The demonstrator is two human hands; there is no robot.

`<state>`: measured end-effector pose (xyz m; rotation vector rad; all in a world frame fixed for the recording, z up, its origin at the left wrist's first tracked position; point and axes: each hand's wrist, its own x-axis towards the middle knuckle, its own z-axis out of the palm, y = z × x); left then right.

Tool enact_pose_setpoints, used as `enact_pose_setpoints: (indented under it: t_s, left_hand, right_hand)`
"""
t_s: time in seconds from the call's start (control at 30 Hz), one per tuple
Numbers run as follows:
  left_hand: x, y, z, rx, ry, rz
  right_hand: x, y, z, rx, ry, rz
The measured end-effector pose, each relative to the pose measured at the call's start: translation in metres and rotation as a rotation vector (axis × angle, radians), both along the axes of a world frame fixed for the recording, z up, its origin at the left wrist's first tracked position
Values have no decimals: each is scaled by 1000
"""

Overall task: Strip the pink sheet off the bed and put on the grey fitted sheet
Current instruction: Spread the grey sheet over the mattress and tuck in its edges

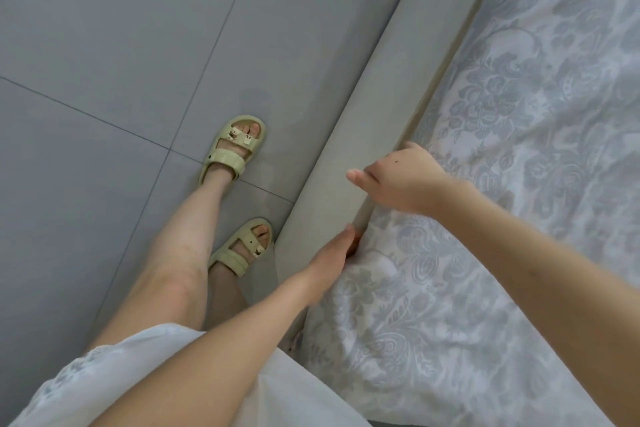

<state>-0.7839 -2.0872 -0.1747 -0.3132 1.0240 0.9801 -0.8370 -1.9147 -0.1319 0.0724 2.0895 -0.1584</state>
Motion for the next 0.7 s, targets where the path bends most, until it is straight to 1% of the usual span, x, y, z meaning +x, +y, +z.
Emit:
enact_pose_setpoints:
  t_s: [0.03,0.1,0.17,0.2,0.27,0.33,0.37,0.4,0.43,0.47,0.5,0.57,0.63,0.7]
  left_hand:
    - [5,2,2,31,2,18]
    - [17,2,4,74,-19,71]
    - [23,-4,1,26,-140,116]
    - [24,-7,-4,-5,-168,130]
    - [17,-21,-6,-74,-112,144]
    - [17,-45,-12,-177,43,238]
    - [22,-59,-15,-179,109,239]
    - [30,-71,-15,-155,123,189]
    - [40,-79,-11,-122,91,141]
    - [52,-84,-10,-131,19,101]
    - [62,-84,-9,-174,-52,94]
    - [76,-85,-10,-238,-109,51]
    - [84,-91,-9,-243,-148,30]
    - [88,-99,-7,-275,-214,54]
  right_hand:
    - [9,-10,5,-15,12,34]
    - [27,-27,13,-11,-38,119]
    - [38,-39,9,37,-92,186]
    - [40,-43,3,68,-115,213]
    - [39,-53,-12,123,-220,249]
    - [36,-63,-20,157,-334,256]
    - [35,-66,-21,163,-365,245]
    - [34,-68,-19,156,-360,224]
    - [35,-68,-17,141,-313,194]
    - [37,-67,-15,113,-233,157]
    - [40,-68,-12,72,-152,115]
    - [51,-77,-3,-29,-36,25]
    - [72,-91,1,-106,-10,63]
    - [90,-104,1,-152,-28,226]
